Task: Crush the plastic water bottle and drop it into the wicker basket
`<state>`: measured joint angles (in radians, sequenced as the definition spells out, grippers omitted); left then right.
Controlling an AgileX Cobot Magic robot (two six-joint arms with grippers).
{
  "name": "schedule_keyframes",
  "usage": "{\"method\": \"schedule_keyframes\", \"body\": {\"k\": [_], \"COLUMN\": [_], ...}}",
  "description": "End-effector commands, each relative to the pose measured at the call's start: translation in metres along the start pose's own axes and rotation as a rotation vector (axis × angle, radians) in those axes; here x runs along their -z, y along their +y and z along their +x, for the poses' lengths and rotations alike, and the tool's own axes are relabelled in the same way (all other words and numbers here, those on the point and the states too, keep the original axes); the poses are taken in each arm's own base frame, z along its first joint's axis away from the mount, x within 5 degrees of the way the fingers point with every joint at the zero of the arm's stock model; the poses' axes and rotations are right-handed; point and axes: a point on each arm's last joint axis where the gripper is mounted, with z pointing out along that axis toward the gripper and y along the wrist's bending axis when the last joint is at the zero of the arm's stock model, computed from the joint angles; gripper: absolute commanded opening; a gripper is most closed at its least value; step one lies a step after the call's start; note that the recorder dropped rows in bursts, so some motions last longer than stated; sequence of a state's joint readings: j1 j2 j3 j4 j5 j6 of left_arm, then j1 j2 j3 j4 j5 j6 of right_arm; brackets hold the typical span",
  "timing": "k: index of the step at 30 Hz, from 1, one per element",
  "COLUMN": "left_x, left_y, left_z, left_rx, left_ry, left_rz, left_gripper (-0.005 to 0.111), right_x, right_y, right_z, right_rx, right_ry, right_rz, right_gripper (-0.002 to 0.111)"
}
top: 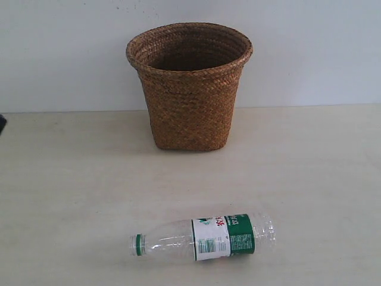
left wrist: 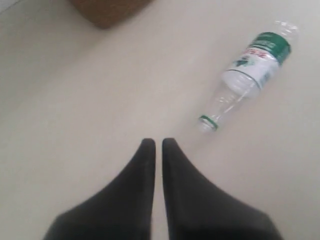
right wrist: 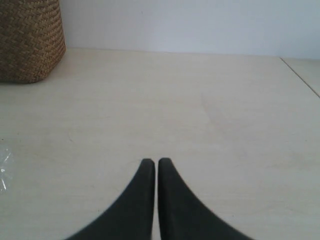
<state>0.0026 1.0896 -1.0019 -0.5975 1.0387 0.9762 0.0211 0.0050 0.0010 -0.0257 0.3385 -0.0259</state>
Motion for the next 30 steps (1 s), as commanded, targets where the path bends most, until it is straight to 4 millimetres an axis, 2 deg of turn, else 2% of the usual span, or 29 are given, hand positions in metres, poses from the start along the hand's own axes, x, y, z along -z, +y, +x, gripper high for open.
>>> {"method": "schedule_keyframes", "body": {"k": [1, 3, 6, 8, 11, 13, 15, 20, 25, 27, 30], "left_x": [-0.032, -0.051, -0.084, -0.107, -0.136, -0.153, -0.17, -0.199, -0.227, -0.238, -0.252], "left_y": [0.004, 0.004, 0.005, 0.004, -0.001, -0.002, -0.002, -0.008, -0.019, -0.019, -0.016], "left_z": [-0.004, -0.003, 0.002, 0.008, 0.019, 0.025, 0.029, 0.035, 0.044, 0.049, 0.054], "left_rx": [-0.221, -0.282, -0.347, -0.424, -0.442, -0.459, -0.443, -0.452, -0.505, -0.553, -0.518], "left_ry": [-0.01, 0.019, 0.053, 0.073, 0.09, 0.101, 0.128, 0.17, 0.206, 0.211, 0.207], "left_rz": [0.198, 0.273, 0.383, 0.457, 0.559, 0.584, 0.583, 0.564, 0.583, 0.561, 0.531], "left_gripper": [0.004, 0.004, 0.015, 0.03, 0.055, 0.063, 0.067, 0.067, 0.078, 0.08, 0.08], "right_x": [0.0, 0.0, 0.0, 0.0, 0.0, 0.0, 0.0, 0.0, 0.001, 0.001, 0.001], "right_y": [0.0, 0.0, 0.0, 0.0, 0.0, 0.0, 0.0, 0.0, 0.005, 0.006, 0.006], "right_z": [-0.001, -0.001, -0.001, -0.001, -0.001, -0.001, -0.001, -0.001, -0.001, -0.001, -0.001], "right_rx": [0.007, 0.007, 0.007, 0.007, 0.007, 0.007, 0.007, 0.01, 0.031, 0.035, 0.037], "right_ry": [-0.013, -0.013, -0.013, -0.013, -0.013, -0.013, -0.013, -0.013, -0.016, -0.017, -0.017], "right_rz": [0.002, 0.002, 0.002, 0.002, 0.002, 0.002, 0.002, -0.008, -0.089, -0.103, -0.111], "right_gripper": [0.0, 0.0, 0.0, 0.0, 0.0, 0.0, 0.0, 0.0, 0.0, 0.0, 0.0]}}
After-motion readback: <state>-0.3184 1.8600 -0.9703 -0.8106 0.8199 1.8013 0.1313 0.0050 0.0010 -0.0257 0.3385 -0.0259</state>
